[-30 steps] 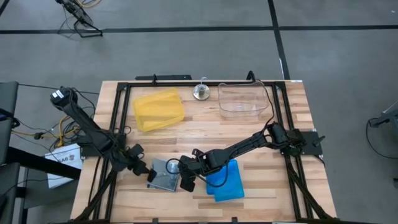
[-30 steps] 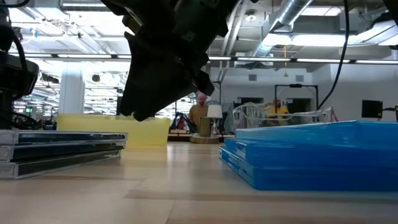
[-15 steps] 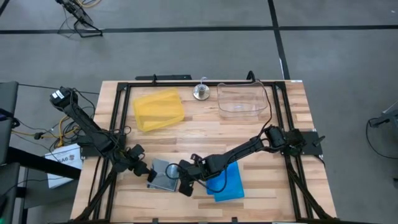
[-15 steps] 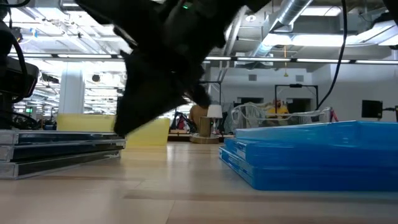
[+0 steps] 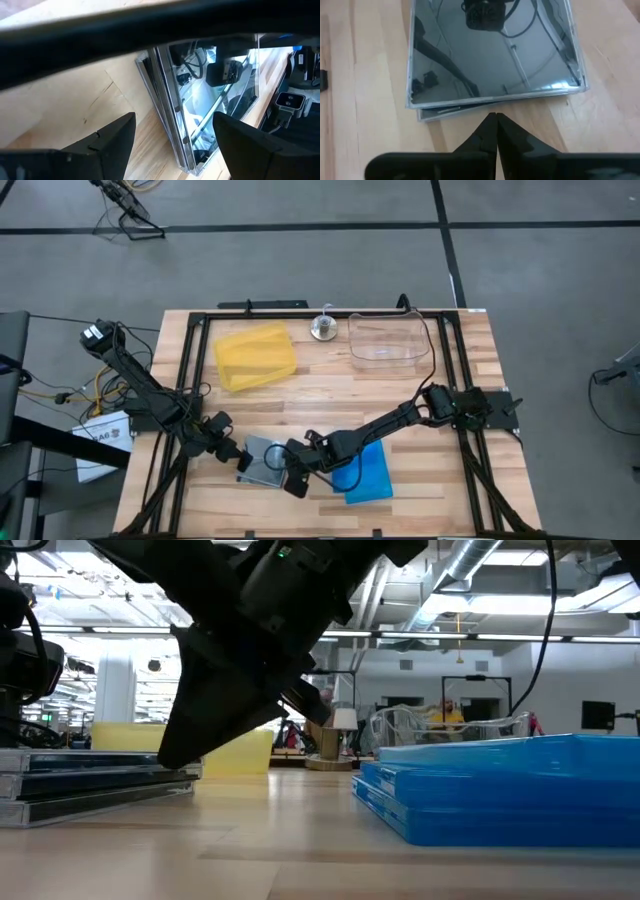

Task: Pick & place jewel cases by type
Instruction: Put the top black CD case into the yellow bin

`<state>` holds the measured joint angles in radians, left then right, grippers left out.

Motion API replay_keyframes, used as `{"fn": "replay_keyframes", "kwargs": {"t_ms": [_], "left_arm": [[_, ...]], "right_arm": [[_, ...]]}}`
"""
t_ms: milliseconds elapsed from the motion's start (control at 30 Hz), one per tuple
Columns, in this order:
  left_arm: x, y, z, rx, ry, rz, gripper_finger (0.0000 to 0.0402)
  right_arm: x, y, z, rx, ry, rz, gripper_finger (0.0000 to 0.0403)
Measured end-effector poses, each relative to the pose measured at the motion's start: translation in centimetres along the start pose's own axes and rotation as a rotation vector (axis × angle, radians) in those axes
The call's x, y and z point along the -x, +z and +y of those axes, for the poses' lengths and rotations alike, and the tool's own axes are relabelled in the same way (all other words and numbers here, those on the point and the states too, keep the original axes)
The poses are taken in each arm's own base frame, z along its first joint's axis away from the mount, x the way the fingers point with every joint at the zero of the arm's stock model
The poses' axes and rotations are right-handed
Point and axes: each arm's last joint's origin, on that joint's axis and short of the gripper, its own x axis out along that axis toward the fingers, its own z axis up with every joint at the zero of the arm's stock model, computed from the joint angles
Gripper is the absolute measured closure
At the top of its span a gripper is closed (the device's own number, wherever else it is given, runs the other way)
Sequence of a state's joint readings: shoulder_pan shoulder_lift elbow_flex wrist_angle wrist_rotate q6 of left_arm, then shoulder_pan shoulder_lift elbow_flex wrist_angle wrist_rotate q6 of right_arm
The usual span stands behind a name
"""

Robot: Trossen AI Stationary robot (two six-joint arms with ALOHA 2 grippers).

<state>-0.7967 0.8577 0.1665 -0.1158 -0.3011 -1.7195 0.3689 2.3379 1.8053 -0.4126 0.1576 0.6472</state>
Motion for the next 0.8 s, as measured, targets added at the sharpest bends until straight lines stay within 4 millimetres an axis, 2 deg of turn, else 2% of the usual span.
{"fn": "replay_keyframes", "kwargs": {"t_ms": [233, 800], "left_arm": [[0.0, 0.0, 0.0, 0.001, 0.0, -0.002, 0.0141], [0.0, 0.2, 0.0, 0.0, -0.003, -0.059, 0.0141]], "right_arm": [[-0.4, 0.3, -0.5, -0.011, -0.002, -0.006, 0.0402], [-0.8, 2.9, -3.1, -0.048, -0.004, -0.081, 0.0403]]}}
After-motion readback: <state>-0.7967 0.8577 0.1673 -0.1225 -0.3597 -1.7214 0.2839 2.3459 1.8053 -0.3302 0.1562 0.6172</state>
